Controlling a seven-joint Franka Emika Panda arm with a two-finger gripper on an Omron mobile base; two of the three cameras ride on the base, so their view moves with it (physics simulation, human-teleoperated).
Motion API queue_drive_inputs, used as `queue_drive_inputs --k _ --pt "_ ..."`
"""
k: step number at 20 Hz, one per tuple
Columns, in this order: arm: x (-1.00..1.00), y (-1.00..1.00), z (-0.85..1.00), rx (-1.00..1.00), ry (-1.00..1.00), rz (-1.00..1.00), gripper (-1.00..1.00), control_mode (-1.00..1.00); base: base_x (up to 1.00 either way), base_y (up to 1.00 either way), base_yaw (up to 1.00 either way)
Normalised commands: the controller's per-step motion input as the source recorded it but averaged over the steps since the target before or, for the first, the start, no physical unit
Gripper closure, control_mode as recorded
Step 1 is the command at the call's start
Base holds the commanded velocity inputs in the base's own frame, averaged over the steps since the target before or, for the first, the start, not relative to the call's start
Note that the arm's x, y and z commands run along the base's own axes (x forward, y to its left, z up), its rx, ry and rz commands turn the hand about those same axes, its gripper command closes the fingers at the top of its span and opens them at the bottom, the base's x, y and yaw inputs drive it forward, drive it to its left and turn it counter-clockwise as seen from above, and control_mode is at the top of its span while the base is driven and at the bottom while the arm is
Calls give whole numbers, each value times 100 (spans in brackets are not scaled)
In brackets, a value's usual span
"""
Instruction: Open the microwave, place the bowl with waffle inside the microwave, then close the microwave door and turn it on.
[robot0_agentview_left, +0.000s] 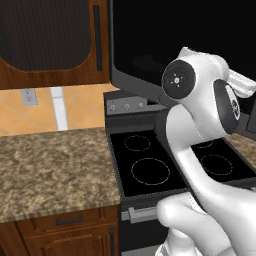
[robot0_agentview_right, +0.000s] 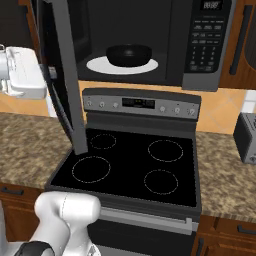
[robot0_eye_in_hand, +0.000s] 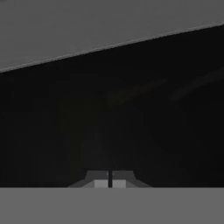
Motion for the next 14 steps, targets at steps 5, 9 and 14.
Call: queue_drive_inputs --k 5,9,14 --pt "100 -32 8 7 53 34 100 -100 0 0 0" --pt "100 -40 -36 12 7 46 100 -100 0 0 0" --pt "100 -28 -69 10 -1 52 100 -100 0 0 0"
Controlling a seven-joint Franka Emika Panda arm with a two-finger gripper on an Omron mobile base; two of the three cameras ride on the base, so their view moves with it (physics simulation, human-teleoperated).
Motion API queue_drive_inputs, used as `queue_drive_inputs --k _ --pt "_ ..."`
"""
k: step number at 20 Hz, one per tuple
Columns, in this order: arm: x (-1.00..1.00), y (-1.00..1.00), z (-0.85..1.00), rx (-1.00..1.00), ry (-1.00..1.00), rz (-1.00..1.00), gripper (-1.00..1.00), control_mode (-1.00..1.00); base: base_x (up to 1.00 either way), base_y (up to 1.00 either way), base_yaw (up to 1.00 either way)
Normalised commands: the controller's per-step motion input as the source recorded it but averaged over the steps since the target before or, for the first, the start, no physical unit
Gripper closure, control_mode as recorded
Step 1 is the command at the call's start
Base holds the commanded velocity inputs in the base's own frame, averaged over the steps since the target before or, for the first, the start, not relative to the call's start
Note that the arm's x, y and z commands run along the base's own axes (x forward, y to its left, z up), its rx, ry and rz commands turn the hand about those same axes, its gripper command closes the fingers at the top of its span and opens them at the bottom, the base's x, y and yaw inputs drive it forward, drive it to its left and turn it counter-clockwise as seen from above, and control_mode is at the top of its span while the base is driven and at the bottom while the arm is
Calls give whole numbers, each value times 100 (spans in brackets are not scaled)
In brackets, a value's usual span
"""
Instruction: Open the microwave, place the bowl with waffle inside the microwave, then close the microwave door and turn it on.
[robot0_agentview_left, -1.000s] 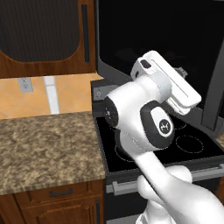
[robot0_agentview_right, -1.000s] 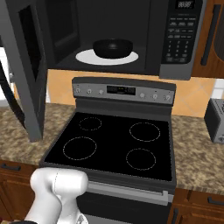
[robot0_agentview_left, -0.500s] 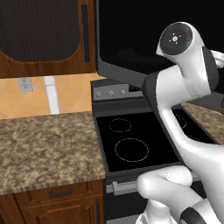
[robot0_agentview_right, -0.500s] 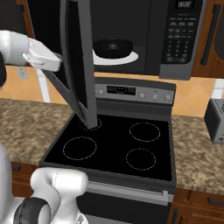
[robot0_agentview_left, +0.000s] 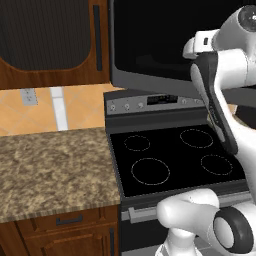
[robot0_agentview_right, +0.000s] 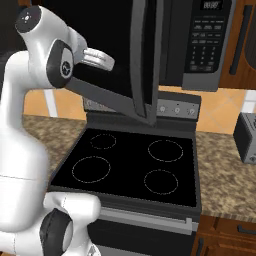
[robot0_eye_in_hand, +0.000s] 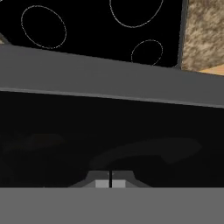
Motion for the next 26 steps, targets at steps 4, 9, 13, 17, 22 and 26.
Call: queue_drive_inputs --k 4,9,13,17,22,26 --pt "100 -8 -74 6 -13 50 100 -100 0 0 0" --pt "100 0 -54 1 -20 30 100 -100 0 0 0" --pt "100 0 -29 0 -4 5 100 -100 0 0 0" --pt "100 1 -11 0 1 0 100 -100 0 0 0" --pt "100 0 0 0 9 0 100 -100 0 0 0" --pt "76 -8 -16 0 -10 0 100 -100 0 0 0"
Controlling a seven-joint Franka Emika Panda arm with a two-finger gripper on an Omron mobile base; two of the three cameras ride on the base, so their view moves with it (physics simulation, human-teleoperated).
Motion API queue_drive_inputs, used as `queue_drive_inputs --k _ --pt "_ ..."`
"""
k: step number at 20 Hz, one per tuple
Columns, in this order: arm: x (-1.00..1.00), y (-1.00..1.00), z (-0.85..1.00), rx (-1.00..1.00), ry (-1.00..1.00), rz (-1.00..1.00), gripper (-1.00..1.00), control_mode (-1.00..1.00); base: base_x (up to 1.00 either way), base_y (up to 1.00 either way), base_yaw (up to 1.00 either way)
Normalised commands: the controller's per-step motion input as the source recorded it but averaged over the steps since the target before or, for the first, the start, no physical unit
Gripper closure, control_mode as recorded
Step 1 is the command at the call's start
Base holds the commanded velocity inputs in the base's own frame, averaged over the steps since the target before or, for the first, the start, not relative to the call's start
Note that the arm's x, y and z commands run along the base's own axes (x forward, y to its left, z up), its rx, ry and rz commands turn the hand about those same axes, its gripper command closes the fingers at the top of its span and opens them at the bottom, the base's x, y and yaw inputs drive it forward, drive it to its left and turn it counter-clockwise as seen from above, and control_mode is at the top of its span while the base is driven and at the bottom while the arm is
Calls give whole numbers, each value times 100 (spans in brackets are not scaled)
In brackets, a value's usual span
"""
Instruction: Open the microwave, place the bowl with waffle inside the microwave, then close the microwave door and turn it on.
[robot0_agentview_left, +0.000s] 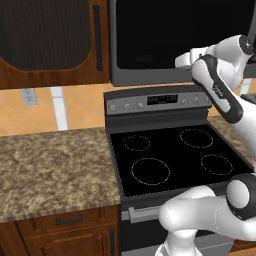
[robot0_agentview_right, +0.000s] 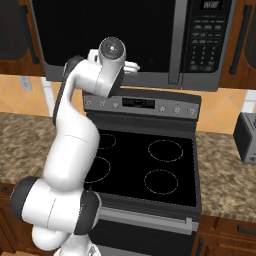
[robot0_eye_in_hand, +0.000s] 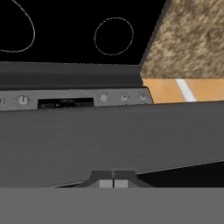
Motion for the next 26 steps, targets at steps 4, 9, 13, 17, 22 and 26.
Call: queue_drive_inputs --k 4,9,13,17,22,26 --pt "-43 -62 -5 13 -38 -3 100 -100 0 0 0" --pt "-100 -77 6 23 -27 -16 100 -100 0 0 0" --pt "-100 -58 0 27 -10 -24 100 -100 0 0 0" --pt "-100 -82 0 31 0 -24 100 -100 0 0 0" --pt "-43 -67 0 31 10 -20 100 -100 0 0 0" --pt "16 -32 -5 30 5 -13 100 -100 0 0 0"
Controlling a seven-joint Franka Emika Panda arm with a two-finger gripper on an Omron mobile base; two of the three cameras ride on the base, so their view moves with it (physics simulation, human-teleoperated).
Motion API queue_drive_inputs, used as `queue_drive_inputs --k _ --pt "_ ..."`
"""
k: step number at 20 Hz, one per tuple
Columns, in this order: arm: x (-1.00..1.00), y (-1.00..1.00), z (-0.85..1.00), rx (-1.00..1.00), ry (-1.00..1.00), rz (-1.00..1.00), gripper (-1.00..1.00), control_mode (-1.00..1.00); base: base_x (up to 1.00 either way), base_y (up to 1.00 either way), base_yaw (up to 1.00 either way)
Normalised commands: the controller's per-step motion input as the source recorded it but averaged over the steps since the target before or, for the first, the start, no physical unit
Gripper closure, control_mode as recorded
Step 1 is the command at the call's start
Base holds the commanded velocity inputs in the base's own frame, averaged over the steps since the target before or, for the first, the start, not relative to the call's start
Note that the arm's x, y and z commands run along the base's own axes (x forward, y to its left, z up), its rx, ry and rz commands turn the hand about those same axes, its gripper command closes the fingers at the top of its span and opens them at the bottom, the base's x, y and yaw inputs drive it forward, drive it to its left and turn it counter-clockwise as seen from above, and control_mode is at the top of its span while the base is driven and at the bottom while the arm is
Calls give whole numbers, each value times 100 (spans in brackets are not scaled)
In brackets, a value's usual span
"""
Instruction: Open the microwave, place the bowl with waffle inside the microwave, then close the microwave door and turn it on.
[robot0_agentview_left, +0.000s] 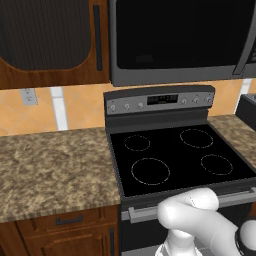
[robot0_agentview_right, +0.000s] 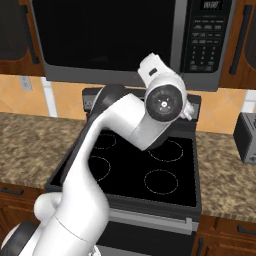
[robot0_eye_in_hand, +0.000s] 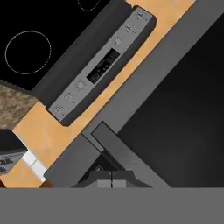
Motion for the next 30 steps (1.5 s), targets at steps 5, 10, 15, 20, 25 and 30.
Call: queue_drive_inputs --k 5,10,15,20,25,30 --pt "18 -43 0 30 -3 -3 100 -100 0 0 0" --pt "25 -38 -1 32 -12 -2 100 -100 0 0 0" --pt "38 -22 -6 27 -7 0 100 -100 0 0 0" --pt "47 -4 -14 16 -2 0 100 -100 0 0 0" --pt "48 -16 0 19 -6 0 100 -100 0 0 0" --pt "34 -27 0 17 -1 0 100 -100 0 0 0"
